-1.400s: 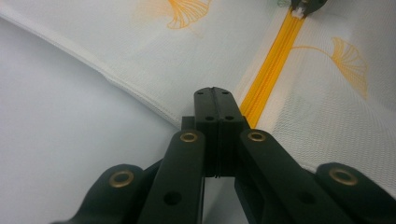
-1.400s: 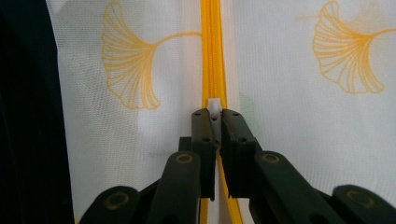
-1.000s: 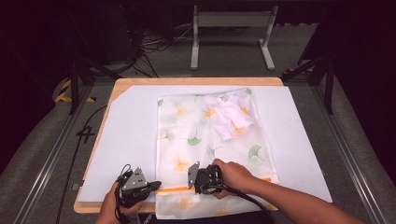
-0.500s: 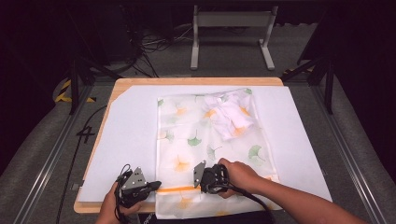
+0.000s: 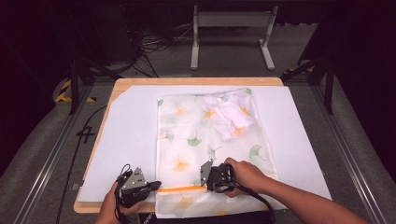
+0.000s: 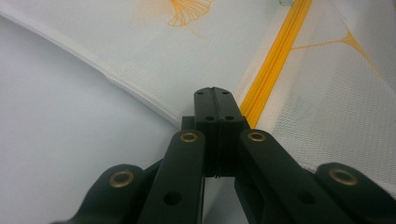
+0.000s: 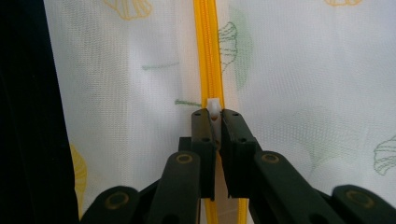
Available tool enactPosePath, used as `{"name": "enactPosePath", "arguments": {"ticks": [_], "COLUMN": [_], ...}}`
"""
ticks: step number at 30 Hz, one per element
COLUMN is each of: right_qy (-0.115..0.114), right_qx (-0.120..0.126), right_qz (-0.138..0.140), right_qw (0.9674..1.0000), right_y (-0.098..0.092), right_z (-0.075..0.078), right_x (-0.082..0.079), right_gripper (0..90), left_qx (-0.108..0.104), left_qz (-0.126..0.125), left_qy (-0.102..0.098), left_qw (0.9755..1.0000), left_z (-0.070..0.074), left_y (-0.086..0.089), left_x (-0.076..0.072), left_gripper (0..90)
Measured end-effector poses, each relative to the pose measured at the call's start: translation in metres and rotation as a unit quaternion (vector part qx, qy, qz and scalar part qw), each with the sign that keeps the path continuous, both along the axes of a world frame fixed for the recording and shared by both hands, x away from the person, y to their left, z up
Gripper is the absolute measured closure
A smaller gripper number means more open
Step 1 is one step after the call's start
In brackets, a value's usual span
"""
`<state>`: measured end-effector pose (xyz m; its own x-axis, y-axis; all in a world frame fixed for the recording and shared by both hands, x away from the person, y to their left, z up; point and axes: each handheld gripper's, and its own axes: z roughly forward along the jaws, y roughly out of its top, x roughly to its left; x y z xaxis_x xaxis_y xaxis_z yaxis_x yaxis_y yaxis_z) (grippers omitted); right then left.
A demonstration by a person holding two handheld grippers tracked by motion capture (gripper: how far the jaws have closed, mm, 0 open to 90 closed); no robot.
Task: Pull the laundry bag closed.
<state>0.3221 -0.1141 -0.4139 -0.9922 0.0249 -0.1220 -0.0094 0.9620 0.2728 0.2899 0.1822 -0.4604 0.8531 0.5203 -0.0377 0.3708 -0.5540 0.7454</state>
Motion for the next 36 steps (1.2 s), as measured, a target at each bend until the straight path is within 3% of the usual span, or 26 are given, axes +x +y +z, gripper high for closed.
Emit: {"name": "enactPosePath", "arguments": {"ticks": [27, 36], "right_qy": [0.003, 0.008], "right_qx": [-0.017, -0.022], "right_qz": [-0.013, -0.028], "right_qw": [0.9998, 0.9993], "right_y": [-0.023, -0.041], "right_z": [0.002, 0.003], "right_x": [0.002, 0.004], "right_gripper": [84.1, 84.1], "left_qx": [-0.007, -0.008], "left_qz": [-0.003, -0.003], "left_qy": [0.002, 0.003], "left_qw": [1.0, 1.0], "left_z": [-0.001, -0.001], "left_y": [0.002, 0.002], "left_x": [0.001, 0.001], "left_gripper": [90.0, 90.0]}}
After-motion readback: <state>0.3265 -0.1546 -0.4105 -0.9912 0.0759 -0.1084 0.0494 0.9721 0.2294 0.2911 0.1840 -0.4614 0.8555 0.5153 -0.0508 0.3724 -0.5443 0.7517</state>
